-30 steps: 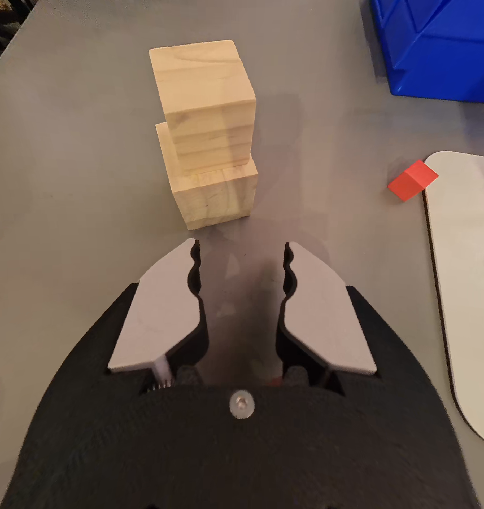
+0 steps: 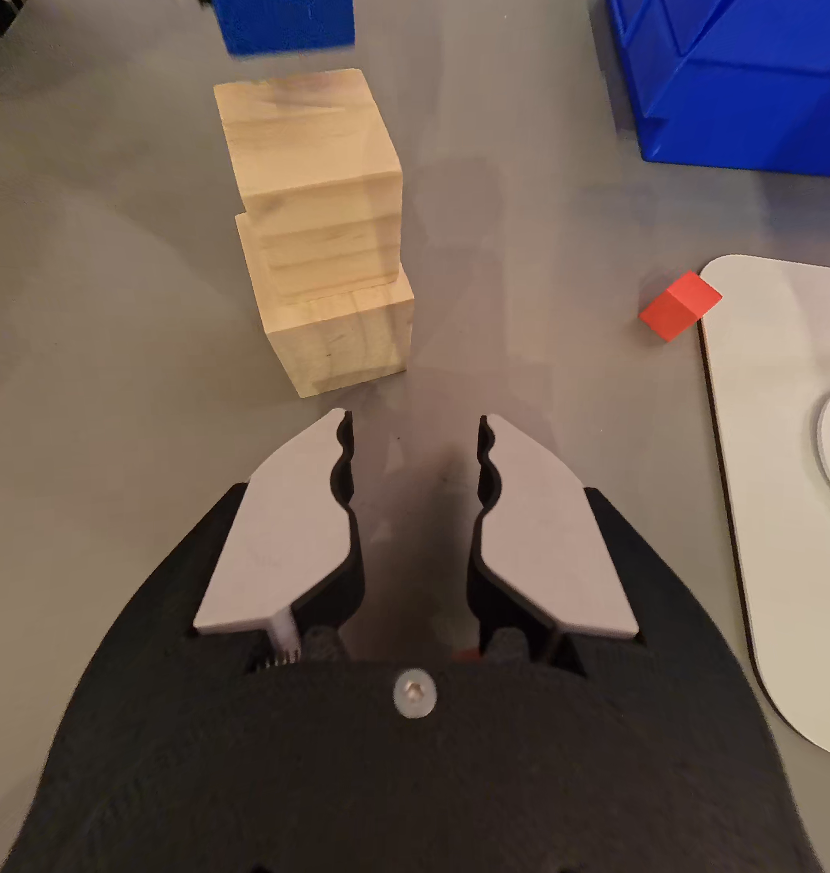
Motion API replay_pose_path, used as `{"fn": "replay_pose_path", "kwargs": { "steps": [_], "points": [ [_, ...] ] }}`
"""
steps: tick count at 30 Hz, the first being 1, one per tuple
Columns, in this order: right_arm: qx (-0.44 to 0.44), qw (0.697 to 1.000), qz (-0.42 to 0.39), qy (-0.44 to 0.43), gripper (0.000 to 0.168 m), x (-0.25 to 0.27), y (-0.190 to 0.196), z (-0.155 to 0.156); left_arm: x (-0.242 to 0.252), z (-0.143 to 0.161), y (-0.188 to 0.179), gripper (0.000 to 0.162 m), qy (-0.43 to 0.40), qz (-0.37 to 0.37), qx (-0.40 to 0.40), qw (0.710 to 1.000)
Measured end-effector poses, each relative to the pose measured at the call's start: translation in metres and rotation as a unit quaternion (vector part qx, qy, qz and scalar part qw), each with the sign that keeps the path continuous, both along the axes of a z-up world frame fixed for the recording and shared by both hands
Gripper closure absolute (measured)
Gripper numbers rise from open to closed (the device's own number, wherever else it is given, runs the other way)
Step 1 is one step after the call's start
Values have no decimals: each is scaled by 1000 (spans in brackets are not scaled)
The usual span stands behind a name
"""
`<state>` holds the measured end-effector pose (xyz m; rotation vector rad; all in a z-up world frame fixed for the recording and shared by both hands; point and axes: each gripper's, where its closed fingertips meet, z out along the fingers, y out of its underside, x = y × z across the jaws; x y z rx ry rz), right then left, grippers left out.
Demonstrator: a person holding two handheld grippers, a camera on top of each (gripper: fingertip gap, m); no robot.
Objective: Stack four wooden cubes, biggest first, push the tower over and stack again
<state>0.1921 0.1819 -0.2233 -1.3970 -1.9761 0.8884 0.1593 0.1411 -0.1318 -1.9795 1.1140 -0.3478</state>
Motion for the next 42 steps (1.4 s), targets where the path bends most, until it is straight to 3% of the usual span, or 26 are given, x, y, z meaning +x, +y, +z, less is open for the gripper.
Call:
{"fn": "replay_pose_path", "kwargs": {
  "steps": [5,7,10,14,18,22,24,26,27,31,36,42],
  "points": [
    [-1,1000,2,0,117,0,0,0,5,-13,1,133,18,-16,-38,999],
    [-2,1000,-2,3,117,-1,1,1,6,-7,7,105,15,-8,-16,1000],
    [-3,999,-26,21,116,-8,14,6,-4,3,1,97,-7,-6,-6,1000],
    [7,996,-80,40,118,-35,46,12,-49,-3,3,104,-48,60,8,997],
    [37,990,-129,31,124,-71,80,8,-93,-50,14,113,-23,129,2,991],
    [33,983,-181,21,105,-100,99,5,-109,-86,26,115,2,157,-19,987],
    [31,981,-189,-6,114,-106,101,-2,-105,-92,25,115,0,146,-29,989],
    [42,980,-194,-32,140,-107,102,-9,-106,-95,26,116,14,147,-25,989],
    [45,979,-194,-33,145,-108,102,-9,-106,-97,26,116,23,146,-24,989],
    [17,990,-138,31,146,-106,79,31,-106,-100,27,118,30,143,-17,989],
    [-14,994,48,97,146,-76,8,113,-106,-100,27,118,28,143,-17,989],
    [-2,989,142,51,146,-42,-39,132,-106,-102,27,119,40,142,-16,989]
  ]
}}
